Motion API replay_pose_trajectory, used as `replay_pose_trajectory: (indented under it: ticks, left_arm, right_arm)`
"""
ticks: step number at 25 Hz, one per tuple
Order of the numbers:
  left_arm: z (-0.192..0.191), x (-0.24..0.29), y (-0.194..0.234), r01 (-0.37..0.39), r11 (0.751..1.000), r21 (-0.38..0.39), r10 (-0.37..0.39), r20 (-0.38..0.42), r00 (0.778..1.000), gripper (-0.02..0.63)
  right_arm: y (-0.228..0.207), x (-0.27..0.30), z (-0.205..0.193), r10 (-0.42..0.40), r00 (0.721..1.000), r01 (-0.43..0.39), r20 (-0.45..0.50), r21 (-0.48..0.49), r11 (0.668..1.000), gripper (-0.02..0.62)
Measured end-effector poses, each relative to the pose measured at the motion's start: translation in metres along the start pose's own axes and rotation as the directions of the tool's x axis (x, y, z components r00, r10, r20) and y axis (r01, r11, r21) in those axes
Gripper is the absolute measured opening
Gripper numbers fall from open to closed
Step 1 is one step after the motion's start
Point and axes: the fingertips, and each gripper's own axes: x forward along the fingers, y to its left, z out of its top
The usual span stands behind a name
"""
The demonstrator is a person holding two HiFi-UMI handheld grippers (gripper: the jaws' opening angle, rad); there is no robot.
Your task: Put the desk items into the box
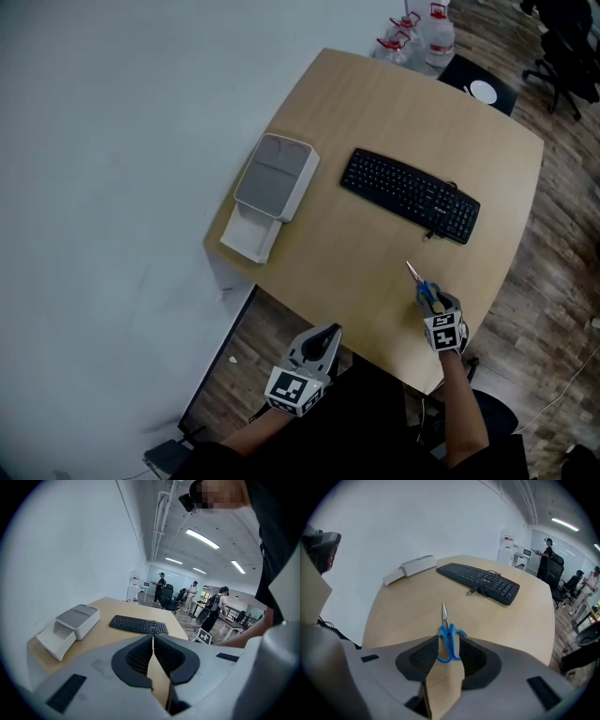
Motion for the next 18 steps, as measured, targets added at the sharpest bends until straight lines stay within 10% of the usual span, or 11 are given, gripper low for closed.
replay_pose_trajectory:
  ticks: [18]
  left_arm:
    - [-0.010,-0.023,0.034,-0.082,0.989,-0.122,0.088,0.038,0.995,0.021]
  right_arm:
    - [0.000,0.028,-0.010,0.026,0.990,-0.035,-0.138,-0.063,0.997,0.141]
